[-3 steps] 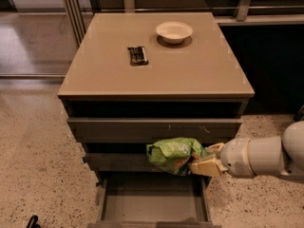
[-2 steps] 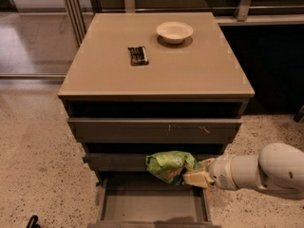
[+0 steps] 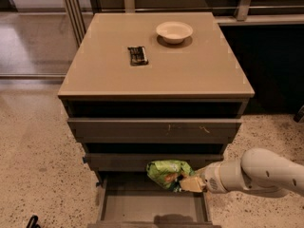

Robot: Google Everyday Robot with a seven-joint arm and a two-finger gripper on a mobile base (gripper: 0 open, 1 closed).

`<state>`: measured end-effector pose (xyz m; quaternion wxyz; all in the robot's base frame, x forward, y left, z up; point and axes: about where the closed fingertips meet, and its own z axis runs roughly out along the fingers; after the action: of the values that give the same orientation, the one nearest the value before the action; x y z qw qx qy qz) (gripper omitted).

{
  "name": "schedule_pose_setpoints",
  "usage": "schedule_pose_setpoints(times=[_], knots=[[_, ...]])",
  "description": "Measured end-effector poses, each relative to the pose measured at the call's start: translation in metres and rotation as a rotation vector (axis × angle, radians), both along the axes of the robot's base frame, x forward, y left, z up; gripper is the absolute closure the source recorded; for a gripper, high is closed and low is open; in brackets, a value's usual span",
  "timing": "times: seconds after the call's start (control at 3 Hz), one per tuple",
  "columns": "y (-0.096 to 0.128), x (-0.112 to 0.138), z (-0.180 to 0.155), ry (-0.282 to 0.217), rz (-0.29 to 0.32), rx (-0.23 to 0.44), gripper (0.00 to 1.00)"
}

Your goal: Place green rice chip bag into bottom drawer

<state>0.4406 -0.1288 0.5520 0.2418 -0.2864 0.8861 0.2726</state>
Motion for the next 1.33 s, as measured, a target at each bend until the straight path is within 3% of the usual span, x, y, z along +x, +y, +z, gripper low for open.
schedule_pose_setpoints(times=[0.33, 0.67, 1.0, 1.33], knots=[[0.009, -0.004, -0.009, -0.001, 0.007, 0.012, 1.00], [0.016, -0.005, -0.042, 0.011, -0.011, 0.018, 1.00], [0.015, 0.013, -0.123, 0.049, -0.111, -0.017, 1.00], [0.013, 0.023, -0.179, 0.103, -0.161, -0.057, 1.00]])
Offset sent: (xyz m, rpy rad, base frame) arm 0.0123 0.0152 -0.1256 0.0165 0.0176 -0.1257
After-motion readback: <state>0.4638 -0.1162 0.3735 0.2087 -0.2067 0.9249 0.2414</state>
